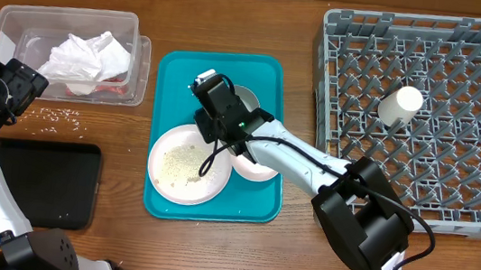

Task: Sort waste into correct bins and load items into the dishwasher
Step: 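Grip the white bowl rim and lift it toward the rack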

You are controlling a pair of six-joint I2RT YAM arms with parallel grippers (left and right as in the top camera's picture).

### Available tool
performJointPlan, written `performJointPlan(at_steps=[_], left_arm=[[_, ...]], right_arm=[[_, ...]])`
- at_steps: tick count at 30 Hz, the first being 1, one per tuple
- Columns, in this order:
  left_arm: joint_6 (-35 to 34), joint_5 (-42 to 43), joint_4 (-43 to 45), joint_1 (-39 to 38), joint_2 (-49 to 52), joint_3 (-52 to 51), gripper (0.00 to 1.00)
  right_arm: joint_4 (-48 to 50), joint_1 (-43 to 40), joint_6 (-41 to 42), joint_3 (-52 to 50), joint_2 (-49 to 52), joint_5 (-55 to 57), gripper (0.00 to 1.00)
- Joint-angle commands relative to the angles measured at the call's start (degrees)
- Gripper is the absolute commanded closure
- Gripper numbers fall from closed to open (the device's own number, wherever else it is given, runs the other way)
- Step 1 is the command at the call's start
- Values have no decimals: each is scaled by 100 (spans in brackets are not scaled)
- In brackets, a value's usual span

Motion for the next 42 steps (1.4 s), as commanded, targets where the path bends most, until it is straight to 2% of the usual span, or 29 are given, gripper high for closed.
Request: performJointPlan(at_steps=[1,8,12,16,18,19,20,25,30,34,38,40,42], left_arm=[[-96,-31,-11,9,-66,0,0],[-94,-33,-11,11,-66,0,0],[-94,-31,-11,11,-66,0,0],[-94,-31,-11,9,-66,0,0],[-96,-31,-11,11,-66,0,0],[-94,-31,-11,11,-66,0,0],[-96,-31,-11,11,-66,0,0],[-94,-33,-11,11,-66,0,0],[-96,-33,-11,9,-66,0,0],[-96,-31,-11,11,-66,0,0],[-94,-31,-13,11,-66,0,0],[-96,-31,-11,9,-66,0,0],[-94,-31,-11,9,-66,0,0]], right_arm=[[17,7,186,68,133,44,63],[22,7,282,76,251,46,63],[24,7,286,85,249,46,68],[-83,7,398,214,227,52,77],[-179,7,470,315,227,44,86],[-267,7,522,407,227,44,94],[-321,7,542,459,227,44,96],[-664,7,669,796,131,20,96],[-1384,-197,734,1491,-376,50,96],[-1816,-664,734,1939,-977,256,96],[-2229,-1523,841,2085,-1681,297,96],[-2535,-2076,1036,2085,-1961,275,96],[-2907,-3012,1123,2085,-2186,162,96]])
